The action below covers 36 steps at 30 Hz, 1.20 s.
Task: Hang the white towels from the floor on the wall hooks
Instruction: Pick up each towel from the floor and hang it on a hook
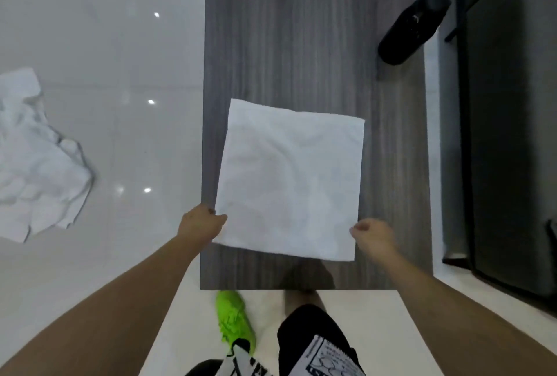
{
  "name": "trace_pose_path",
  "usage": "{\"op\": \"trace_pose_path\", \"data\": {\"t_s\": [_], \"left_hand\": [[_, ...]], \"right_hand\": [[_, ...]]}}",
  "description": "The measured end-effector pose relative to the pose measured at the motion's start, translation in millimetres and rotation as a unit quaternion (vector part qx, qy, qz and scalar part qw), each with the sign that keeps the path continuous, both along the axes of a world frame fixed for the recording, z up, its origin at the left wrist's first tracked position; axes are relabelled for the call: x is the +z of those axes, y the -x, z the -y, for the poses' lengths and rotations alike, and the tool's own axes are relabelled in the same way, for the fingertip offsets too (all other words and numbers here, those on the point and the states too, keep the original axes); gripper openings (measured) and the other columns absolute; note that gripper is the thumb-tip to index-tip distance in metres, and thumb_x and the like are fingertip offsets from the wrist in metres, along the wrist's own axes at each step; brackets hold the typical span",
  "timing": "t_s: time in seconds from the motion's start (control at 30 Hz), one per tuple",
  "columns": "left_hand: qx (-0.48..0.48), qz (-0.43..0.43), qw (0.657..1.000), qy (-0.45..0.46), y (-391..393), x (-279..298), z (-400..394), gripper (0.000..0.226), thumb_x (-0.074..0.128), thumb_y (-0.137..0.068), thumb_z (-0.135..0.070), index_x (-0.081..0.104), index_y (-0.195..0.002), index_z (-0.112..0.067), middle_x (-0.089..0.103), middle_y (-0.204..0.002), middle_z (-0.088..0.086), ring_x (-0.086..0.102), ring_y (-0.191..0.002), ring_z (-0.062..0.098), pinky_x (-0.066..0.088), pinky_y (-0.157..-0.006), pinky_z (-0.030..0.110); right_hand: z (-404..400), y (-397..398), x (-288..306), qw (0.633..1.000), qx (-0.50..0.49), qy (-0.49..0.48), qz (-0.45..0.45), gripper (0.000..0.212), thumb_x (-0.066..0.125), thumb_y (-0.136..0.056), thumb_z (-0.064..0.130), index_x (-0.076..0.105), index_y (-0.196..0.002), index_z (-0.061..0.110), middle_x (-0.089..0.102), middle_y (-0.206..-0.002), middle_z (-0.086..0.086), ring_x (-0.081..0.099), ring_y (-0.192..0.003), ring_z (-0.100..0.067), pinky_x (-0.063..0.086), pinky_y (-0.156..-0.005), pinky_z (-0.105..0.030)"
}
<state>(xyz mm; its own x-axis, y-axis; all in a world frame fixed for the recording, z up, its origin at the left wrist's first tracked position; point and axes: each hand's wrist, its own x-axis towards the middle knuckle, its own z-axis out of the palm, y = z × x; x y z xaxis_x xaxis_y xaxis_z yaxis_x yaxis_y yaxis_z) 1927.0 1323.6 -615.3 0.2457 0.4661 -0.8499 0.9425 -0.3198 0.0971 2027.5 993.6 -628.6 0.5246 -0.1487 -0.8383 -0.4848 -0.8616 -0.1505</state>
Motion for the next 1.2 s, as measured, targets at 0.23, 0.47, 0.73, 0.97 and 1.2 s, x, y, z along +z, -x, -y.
{"op": "trace_pose_path", "data": {"t_s": [0.23,0.47,0.73,0.97,1.2], "left_hand": [[0.261,-0.063,0.958,0.101,62,-44,53,0.030,0.076,-0.080,-0.032,0.066,-0.084,-0.005,0.066,-0.072,0.010,0.063,-0.055,0.022,0.049,-0.042,0.027],[0.444,0.006,0.877,0.185,61,-73,84,0.032,0.069,-0.089,-0.034,0.063,-0.104,-0.006,0.067,-0.098,0.009,0.065,-0.083,0.023,0.054,-0.064,0.034],[0.500,-0.011,0.846,0.184,52,-77,92,0.027,0.066,-0.092,-0.021,0.062,-0.110,-0.001,0.067,-0.105,0.013,0.065,-0.084,0.026,0.053,-0.063,0.036],[0.528,0.067,0.830,0.166,32,-42,90,0.027,0.059,-0.092,-0.008,0.059,-0.118,0.001,0.068,-0.097,0.015,0.068,-0.082,0.026,0.057,-0.065,0.035],[0.540,0.245,0.790,0.155,-24,67,61,0.027,0.055,-0.091,0.000,0.057,-0.117,0.006,0.067,-0.091,0.020,0.069,-0.076,0.026,0.061,-0.067,0.035]], "right_hand": [[-45,109,-37,0.917,-0.347,-0.097,-0.171,0.022,0.072,-0.088,0.023,0.065,-0.094,0.003,0.068,-0.080,-0.013,0.061,-0.066,-0.020,0.055,-0.059,-0.030],[-86,110,-59,0.789,-0.566,-0.175,-0.163,0.032,0.070,-0.090,0.029,0.064,-0.110,0.005,0.068,-0.097,-0.010,0.064,-0.083,-0.018,0.054,-0.065,-0.030],[-80,108,-72,0.748,-0.639,-0.110,-0.144,0.033,0.067,-0.092,0.020,0.060,-0.119,0.003,0.063,-0.103,-0.013,0.060,-0.083,-0.021,0.053,-0.072,-0.035],[-78,86,-36,0.737,-0.652,-0.144,-0.103,0.007,0.064,-0.093,0.009,0.062,-0.091,0.003,0.068,-0.110,-0.016,0.067,-0.102,-0.024,0.057,-0.087,-0.035],[-129,15,68,0.729,-0.622,-0.285,-0.019,0.028,0.055,-0.094,0.001,0.058,-0.121,-0.001,0.067,-0.113,-0.019,0.067,-0.087,-0.025,0.059,-0.080,-0.034]]}}
